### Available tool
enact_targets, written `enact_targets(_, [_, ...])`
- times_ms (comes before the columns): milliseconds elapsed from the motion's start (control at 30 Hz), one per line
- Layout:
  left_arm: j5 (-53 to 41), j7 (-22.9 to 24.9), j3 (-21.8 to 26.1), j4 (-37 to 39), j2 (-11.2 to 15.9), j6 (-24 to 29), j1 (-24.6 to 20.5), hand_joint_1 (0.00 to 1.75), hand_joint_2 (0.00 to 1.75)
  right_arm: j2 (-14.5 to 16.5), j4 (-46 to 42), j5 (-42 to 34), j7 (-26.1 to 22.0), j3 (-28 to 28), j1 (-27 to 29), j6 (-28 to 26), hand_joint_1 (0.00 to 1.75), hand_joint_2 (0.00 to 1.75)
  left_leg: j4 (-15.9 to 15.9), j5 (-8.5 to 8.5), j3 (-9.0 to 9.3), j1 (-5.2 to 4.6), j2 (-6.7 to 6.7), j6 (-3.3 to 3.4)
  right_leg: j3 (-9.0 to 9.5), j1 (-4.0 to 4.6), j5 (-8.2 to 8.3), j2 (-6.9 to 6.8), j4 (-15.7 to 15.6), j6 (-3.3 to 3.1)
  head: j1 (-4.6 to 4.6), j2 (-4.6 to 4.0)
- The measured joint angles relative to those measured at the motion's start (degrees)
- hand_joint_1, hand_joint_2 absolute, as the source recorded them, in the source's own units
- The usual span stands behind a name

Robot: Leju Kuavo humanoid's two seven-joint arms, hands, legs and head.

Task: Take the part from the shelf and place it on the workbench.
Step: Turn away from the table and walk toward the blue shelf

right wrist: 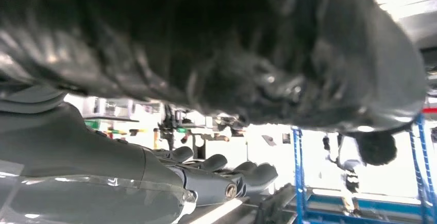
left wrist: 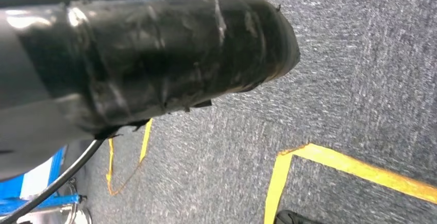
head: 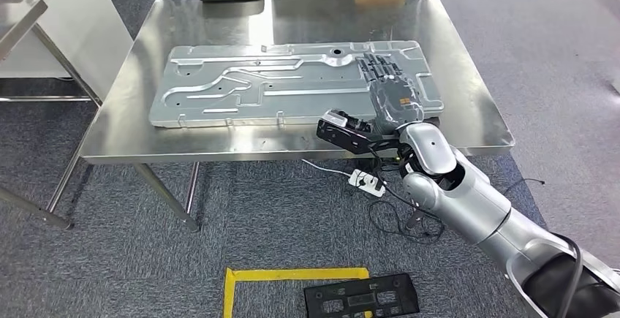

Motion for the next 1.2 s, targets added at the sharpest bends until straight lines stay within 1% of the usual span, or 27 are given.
enact_targets(67, [0.0,0.0,0.0,0.0,0.0,0.0,0.1,0.0,0.0,0.0,0.0,0.0,0.0,0.0,0.0,0.0,0.0,0.0,-0.1,0.6,-0.19,-0.11,0.01,0.67,-0.08,0.01,0.46,-0.01,-0.2,0.72,0.03,0.0])
enact_targets(100, [0.0,0.0,0.0,0.0,0.0,0.0,0.1,0.0,0.0,0.0,0.0,0.0,0.0,0.0,0.0,0.0,0.0,0.0,-0.3,0.99,-0.27,-0.03,0.06,1.08,-0.18,-0.05,0.29,0.03,-0.1,1.0,0.02,0.0])
enact_targets(133, [0.0,-0.1,0.0,0.0,0.0,0.0,0.1,0.0,0.0,0.0,0.0,0.0,0.0,0.0,0.0,0.0,0.0,0.0,-0.6,1.43,-0.39,0.07,0.12,1.52,-0.54,-0.07,-0.5,0.06,0.7,1.25,0.07,0.0])
enact_targets(167, [0.0,-0.1,0.0,0.0,0.0,0.0,0.0,0.0,0.0,0.0,0.0,0.0,0.0,0.0,0.0,0.0,0.0,0.0,-0.9,1.88,-0.62,0.17,0.18,1.95,-1.32,-0.07,-2.1,0.11,2.6,1.42,0.1,0.0])
enact_targets(200, [0.0,-0.1,0.0,0.0,0.0,0.0,0.0,0.0,0.0,0.0,0.1,0.0,0.0,0.0,0.0,0.0,0.0,0.0,-1.0,2.23,-0.97,0.16,0.24,2.26,-2.47,-0.12,-4.32,0.15,5.6,1.54,0.14,0.0])
enact_targets(267, [0.0,-0.1,0.0,0.0,0.0,0.0,0.0,0.0,0.0,0.0,0.2,0.1,0.0,0.0,0.0,0.0,0.0,0.0,-0.9,2.78,-1.85,0.02,0.27,2.57,-5.01,-0.12,-8.41,0.16,12.9,1.75,0.17,0.0])
enact_targets(300, [0.0,-0.1,0.0,0.0,0.0,-0.1,0.0,0.0,0.0,0.0,0.2,0.1,-0.1,0.0,0.0,0.0,0.0,0.0,-0.8,3.02,-2.29,-0.04,0.27,2.61,-5.43,-0.14,-9.14,0.16,14.9,1.82,0.17,0.0])
enact_targets(333, [0.0,-0.1,0.0,0.0,0.0,-0.1,0.1,0.0,0.0,0.0,0.3,0.1,-0.1,0.0,0.0,-0.1,0.0,0.0,-0.6,3.21,-2.71,-0.09,0.25,2.59,-4.85,-0.15,-8.82,0.15,14.9,1.82,0.18,0.0])
enact_targets(367, [0.0,-0.1,0.0,0.0,-0.1,-0.2,0.1,0.0,0.0,0.0,0.3,0.1,-0.1,0.0,0.0,-0.1,0.0,0.0,-0.3,3.34,-3.08,-0.1,0.23,2.54,-3.15,-0.15,-7.57,0.15,12.7,1.75,0.18,0.0])
enact_targets(433, [0.0,-0.1,0.0,0.0,-0.1,-0.3,0.1,0.0,0.0,0.0,0.3,0.1,-0.1,0.0,0.0,-0.1,0.0,0.0,0.4,3.45,-3.74,-0.24,0.18,2.31,1.53,-0.06,-5.01,0.12,5.2,1.41,0.17,0.0])
enact_targets(467, [0.0,-0.1,0.0,0.0,-0.1,-0.3,0.1,0.0,0.0,0.1,0.3,0.1,-0.2,0.0,-0.1,-0.2,0.0,0.0,0.7,3.53,-4.04,-0.33,0.16,2.09,3.07,0.04,-4.34,0.14,2.3,1.18,0.16,0.0])
enact_targets(500, [0.0,-0.1,0.0,0.0,-0.1,-0.3,0.1,0.0,0.0,0.1,0.3,0.1,-0.2,0.0,-0.2,-0.3,0.0,0.0,0.9,3.69,-4.28,-0.42,0.16,1.78,3.74,0.18,-4.13,0.16,0.7,0.93,0.14,0.0])
enact_targets(567, [0.0,-0.1,0.0,0.0,-0.1,-0.4,0.1,0.0,0.0,0.1,0.3,0.2,-0.2,0.0,-0.3,-0.4,0.0,0.0,0.8,4.17,-4.61,-0.49,0.15,1.08,3.46,0.29,-3.8,0.21,0.3,0.32,0.11,0.0])
enact_targets(633, [0.0,-0.1,0.0,0.0,-0.1,-0.5,0.1,0.0,0.0,0.2,0.3,0.2,-0.2,0.0,-0.3,-0.4,0.0,0.0,1.5,3.39,-5.24,-0.38,0.14,0.37,3.09,0.03,-3.07,0.12,0.1,-0.39,0.07,0.0])
enact_targets(667, [0.0,-0.1,0.0,0.0,0.0,-0.6,0.1,0.0,0.0,0.2,0.3,0.2,-0.2,0.0,-0.3,-0.4,0.0,0.0,3.2,1.92,-5.99,-0.27,0.14,0.04,2.82,-0.11,-2.68,0.05,-0.1,-0.75,-0.03,0.0])
enact_targets(700, [0.0,-0.1,0.0,0.0,0.0,-0.7,0.1,0.0,0.0,0.2,0.3,0.2,-0.2,0.0,-0.3,-0.5,0.0,0.0,6.0,-0.2,-7.1,-0.11,0.15,-0.3,2.46,-0.15,-2.34,-0.01,-0.2,-1.0,-0.12,0.0])
enact_targets(767, [0.2,0.0,0.0,0.0,0.0,-0.8,0.1,0.0,0.0,0.3,0.3,0.2,-0.1,0.0,-0.2,-0.6,0.0,0.0,13.0,-4.34,-9.58,0.09,0.16,-0.81,1.52,-0.12,-1.69,-0.06,-0.1,-1.23,-0.27,0.0])
enact_targets(800, [0.3,0.1,0.0,0.0,0.0,-0.9,0.2,0.0,0.0,0.3,0.4,0.1,-0.1,0.0,-0.1,-0.7,0.0,0.0,15.2,-5.26,-10.07,0.17,0.16,-0.95,1.02,-0.11,-1.36,-0.06,-0.1,-1.21,-0.26,0.0])
enact_targets(833, [0.3,0.1,0.0,0.0,-0.1,-1.0,0.2,0.0,0.0,0.3,0.4,0.1,0.0,0.0,0.1,-0.9,0.0,0.0,15.6,-5.2,-9.67,0.22,0.16,-1.03,0.55,-0.12,-1.05,-0.03,0.0,-1.14,-0.26,0.0])
enact_targets(867, [0.4,0.1,0.0,0.0,-0.1,-1.0,0.2,0.0,0.0,0.3,0.5,0.1,0.1,0.0,0.2,-1.0,0.0,0.0,13.7,-4.18,-8.09,0.27,0.16,-1.01,0.15,-0.13,-0.76,0.0,0.0,-1.02,-0.26,0.0])
enact_targets(933, [0.4,0.1,0.0,0.0,0.0,-1.0,0.1,0.0,0.0,0.3,0.5,0.0,0.2,0.0,0.4,-1.0,0.0,0.0,5.9,-1.67,-3.1,0.29,0.12,-0.71,-0.36,-0.13,-0.28,0.04,0.1,-0.6,-0.26,0.0])
enact_targets(967, [0.4,0.1,0.0,0.0,0.0,-1.0,0.1,0.0,0.0,0.3,0.5,0.0,0.3,0.0,0.4,-1.1,0.0,0.0,2.6,-0.8,-1.13,0.18,0.07,-0.41,-0.5,-0.09,-0.04,0.05,0.1,-0.3,-0.21,0.0])
enact_targets(1000, [0.4,0.1,0.0,0.0,0.0,-1.0,0.0,0.0,0.0,0.3,0.5,0.0,0.4,0.0,0.4,-1.1,0.0,0.0,0.6,-0.42,-0.03,0.05,0.02,-0.09,-0.58,-0.05,0.2,0.06,0.1,0.04,-0.2,0.0])
enact_targets(1100, [0.4,0.1,0.0,0.0,0.0,-1.0,0.1,0.0,0.0,0.3,0.6,0.0,0.4,0.0,0.4,-1.3,0.0,0.0,-0.1,0.37,-0.03,-0.14,-0.03,0.98,-0.68,-0.09,0.89,0.09,-0.1,1.11,-0.13,0.0])
enact_targets(1133, [0.4,0.1,0.0,0.0,0.0,-1.0,0.1,0.0,0.0,0.3,0.6,0.0,0.4,0.0,0.4,-1.3,0.0,0.0,-0.3,0.81,-0.14,-0.06,0.05,1.4,-0.85,-0.15,0.54,0.11,0.2,1.39,-0.09,0.0])
enact_targets(1167, [0.4,0.1,0.0,0.0,0.0,-1.0,0.1,0.0,0.0,0.3,0.7,0.0,0.4,0.0,0.4,-1.3,0.0,0.0,-0.6,1.31,-0.33,0.03,0.14,1.86,-1.35,-0.16,-0.59,0.13,1.3,1.61,-0.06,0.0])
enact_targets(1200, [0.4,0.1,0.0,0.0,0.0,-1.0,0.1,0.0,0.0,0.3,0.7,0.0,0.4,0.0,0.4,-1.3,0.0,0.0,-0.8,1.81,-0.66,0.12,0.24,2.24,-2.31,-0.18,-2.6,0.16,3.8,1.76,0.0,0.0])
